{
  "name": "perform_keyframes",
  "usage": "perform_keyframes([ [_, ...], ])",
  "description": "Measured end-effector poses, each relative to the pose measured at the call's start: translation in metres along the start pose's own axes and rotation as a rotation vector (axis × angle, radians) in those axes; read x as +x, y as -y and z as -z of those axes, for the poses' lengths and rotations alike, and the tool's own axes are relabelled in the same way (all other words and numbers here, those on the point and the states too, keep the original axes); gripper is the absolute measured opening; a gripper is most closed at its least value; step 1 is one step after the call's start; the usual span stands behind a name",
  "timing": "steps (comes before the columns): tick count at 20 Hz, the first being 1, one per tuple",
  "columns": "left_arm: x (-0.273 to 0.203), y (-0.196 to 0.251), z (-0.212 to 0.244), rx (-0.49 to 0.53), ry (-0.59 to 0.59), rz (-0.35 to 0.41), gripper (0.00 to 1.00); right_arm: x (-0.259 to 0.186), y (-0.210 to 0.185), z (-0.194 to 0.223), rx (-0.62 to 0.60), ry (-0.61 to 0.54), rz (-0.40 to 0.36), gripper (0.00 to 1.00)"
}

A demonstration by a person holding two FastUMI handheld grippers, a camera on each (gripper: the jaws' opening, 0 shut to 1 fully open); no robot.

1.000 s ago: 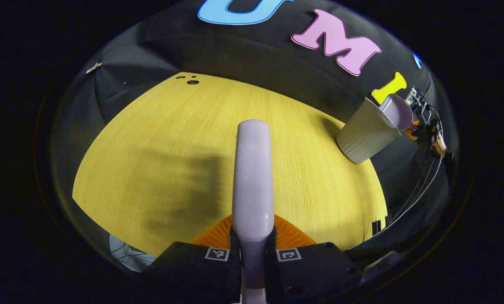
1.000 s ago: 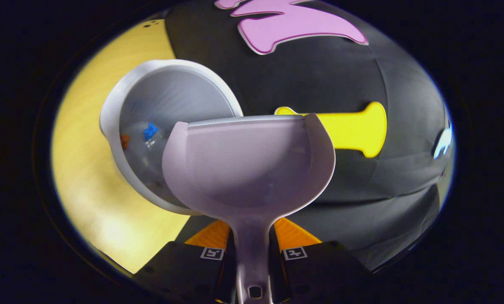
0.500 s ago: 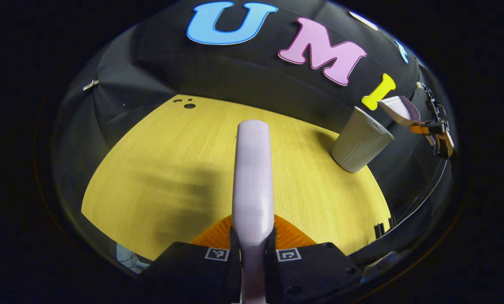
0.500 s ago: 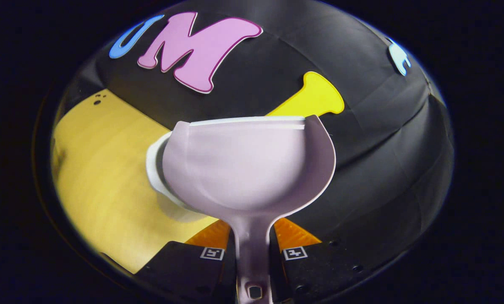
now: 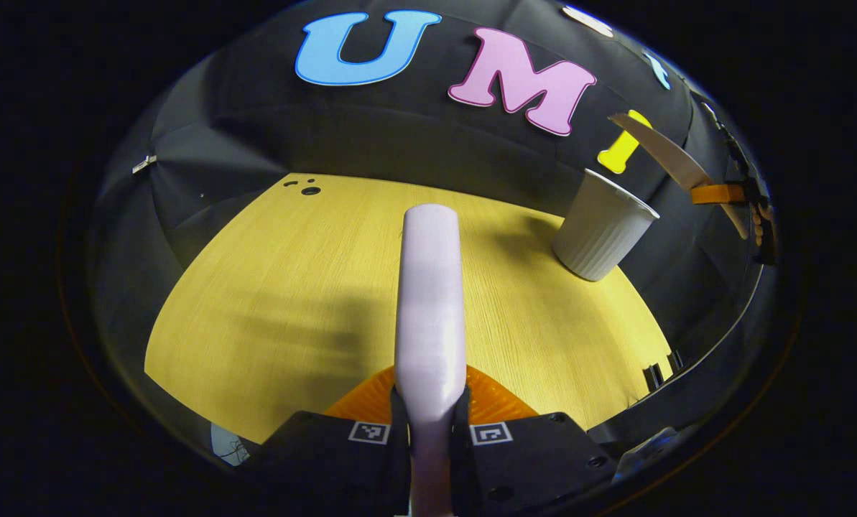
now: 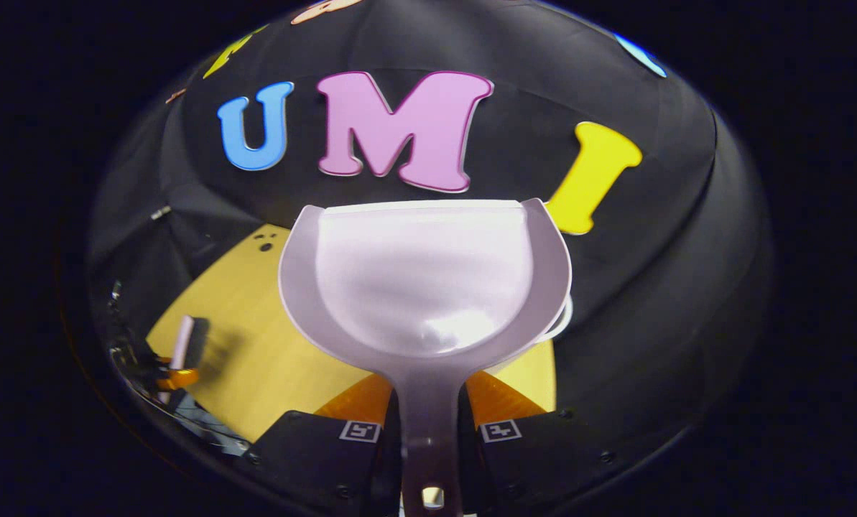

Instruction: Pick up the small broom and dustpan from the desktop, sweep the trash into the dustpan with the broom, and then empty the trash into the garbage bin.

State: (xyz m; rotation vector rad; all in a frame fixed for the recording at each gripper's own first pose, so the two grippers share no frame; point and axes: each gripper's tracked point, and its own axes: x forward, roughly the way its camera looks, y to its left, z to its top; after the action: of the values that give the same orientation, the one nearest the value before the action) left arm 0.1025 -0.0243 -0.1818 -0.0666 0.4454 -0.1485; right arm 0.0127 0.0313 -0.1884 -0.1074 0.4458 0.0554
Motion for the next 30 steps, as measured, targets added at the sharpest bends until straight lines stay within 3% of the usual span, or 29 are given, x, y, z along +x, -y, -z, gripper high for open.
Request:
perform_keyframes([
  [3,0.007,-0.003,0.007,0.006,-0.021,-0.01,0.26,0.013,-0.05,0.029,0.035,-0.064,-0.106,0.35],
  [7,0.022,-0.01,0.006,0.012,-0.048,-0.028,0.26,0.029,-0.1,0.085,0.074,-0.177,-0.186,0.32],
  [9,0.033,-0.017,0.005,0.011,-0.071,-0.043,0.26,0.033,-0.11,0.117,0.068,-0.236,-0.205,0.39],
  [11,0.047,-0.021,0.006,-0.007,-0.104,-0.053,0.25,0.039,-0.11,0.142,0.061,-0.291,-0.207,0.35],
  [19,0.101,-0.03,0.022,-0.007,-0.257,-0.106,0.26,0.065,-0.103,0.23,0.065,-0.465,-0.151,0.36],
  [23,0.12,-0.031,0.031,0.025,-0.346,-0.142,0.26,0.088,-0.099,0.243,0.066,-0.471,-0.111,0.36],
  [24,0.121,-0.031,0.035,0.027,-0.369,-0.139,0.28,0.093,-0.098,0.244,0.06,-0.467,-0.102,0.41],
  [25,0.123,-0.031,0.036,0.028,-0.385,-0.138,0.27,0.098,-0.098,0.243,0.067,-0.47,-0.103,0.33],
  [26,0.125,-0.032,0.036,0.036,-0.396,-0.141,0.28,0.1,-0.101,0.245,0.076,-0.478,-0.109,0.41],
  [27,0.128,-0.032,0.032,0.057,-0.391,-0.144,0.29,0.1,-0.103,0.247,0.081,-0.481,-0.113,0.33],
  [30,0.126,-0.028,0.033,0.114,-0.414,-0.156,0.31,0.097,-0.106,0.251,0.089,-0.499,-0.128,0.38],
])
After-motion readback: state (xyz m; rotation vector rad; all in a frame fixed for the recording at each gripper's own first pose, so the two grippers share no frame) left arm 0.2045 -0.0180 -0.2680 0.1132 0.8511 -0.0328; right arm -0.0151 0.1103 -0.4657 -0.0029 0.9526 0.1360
